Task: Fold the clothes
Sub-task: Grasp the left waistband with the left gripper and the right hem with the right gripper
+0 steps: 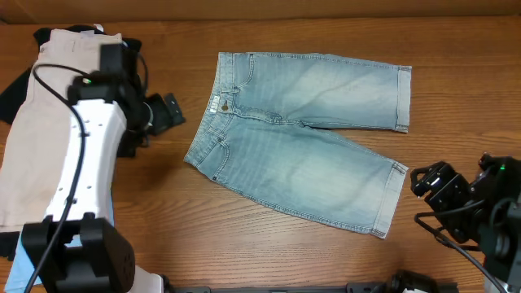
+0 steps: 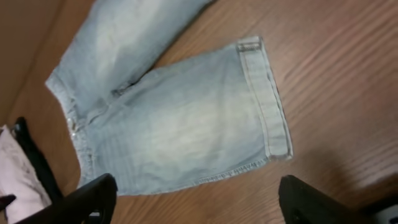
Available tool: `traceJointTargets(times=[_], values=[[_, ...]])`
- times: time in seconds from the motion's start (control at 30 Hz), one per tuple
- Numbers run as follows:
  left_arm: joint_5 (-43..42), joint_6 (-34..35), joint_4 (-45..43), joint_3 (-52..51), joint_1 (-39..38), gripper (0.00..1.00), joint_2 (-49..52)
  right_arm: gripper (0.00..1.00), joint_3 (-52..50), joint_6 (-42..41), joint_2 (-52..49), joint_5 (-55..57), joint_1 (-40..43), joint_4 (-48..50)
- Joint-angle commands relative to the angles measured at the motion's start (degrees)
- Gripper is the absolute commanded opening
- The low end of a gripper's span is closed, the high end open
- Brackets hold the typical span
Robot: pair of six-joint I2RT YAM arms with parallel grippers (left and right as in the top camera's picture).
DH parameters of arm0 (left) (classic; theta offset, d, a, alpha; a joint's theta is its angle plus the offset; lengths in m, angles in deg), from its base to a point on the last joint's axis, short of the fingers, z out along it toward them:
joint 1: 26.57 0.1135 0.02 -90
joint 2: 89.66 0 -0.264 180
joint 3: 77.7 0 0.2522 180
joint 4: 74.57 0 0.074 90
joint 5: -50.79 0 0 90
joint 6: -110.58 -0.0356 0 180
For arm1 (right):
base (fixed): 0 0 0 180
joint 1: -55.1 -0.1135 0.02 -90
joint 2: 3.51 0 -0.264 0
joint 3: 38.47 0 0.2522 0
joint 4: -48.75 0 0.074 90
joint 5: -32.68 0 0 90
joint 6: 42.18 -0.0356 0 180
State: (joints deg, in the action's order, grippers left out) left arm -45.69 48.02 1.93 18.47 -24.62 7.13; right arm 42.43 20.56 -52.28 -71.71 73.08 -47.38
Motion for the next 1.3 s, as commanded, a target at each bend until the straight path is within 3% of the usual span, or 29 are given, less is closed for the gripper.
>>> traceJointTargets(times=[0.0, 0.23, 0.43, 0.57, 0.83, 1.07, 1.13, 1.27], values=[[-0.2, 8.0, -4.9, -7.0, -3.0, 0.97, -0.8, 0.84, -3.1, -3.3, -0.2, 2.4, 0.1, 1.8], [2.5, 21.0, -15.7, -18.1, -8.3, 0.82, -0.8, 0.78, -9.0, -6.0, -2.8, 2.8, 0.1, 6.1], [6.3, 21.0, -20.5, -21.8, -9.9, 0.72, -0.6, 0.77, -12.0, -6.0, -7.2, 2.8, 0.1, 7.6], [9.9, 21.0, -22.5, -22.2, -9.9, 0.69, -0.1, 0.71, -13.0, -6.0, -9.9, 2.8, 0.0, 9.1], [8.7, 21.0, -25.4, -22.2, -10.0, 0.55, 4.3, 0.66, -15.9, -7.5, -11.5, 2.8, 0.0, 10.7], [5.6, 20.9, -25.3, -22.2, -10.0, 0.52, 9.8, 0.66, -17.0, -7.5, -11.5, 2.8, 0.0, 10.0], [5.6, 20.8, -25.3, -22.2, -10.0, 0.45, 10.6, 0.66, -17.0, -7.5, -11.5, 2.8, 0.0, 9.9], [5.6, 20.8, -25.8, -22.2, -10.0, 0.16, 10.8, 0.65, -17.2, -7.5, -11.5, 2.8, 0.0, 8.2]])
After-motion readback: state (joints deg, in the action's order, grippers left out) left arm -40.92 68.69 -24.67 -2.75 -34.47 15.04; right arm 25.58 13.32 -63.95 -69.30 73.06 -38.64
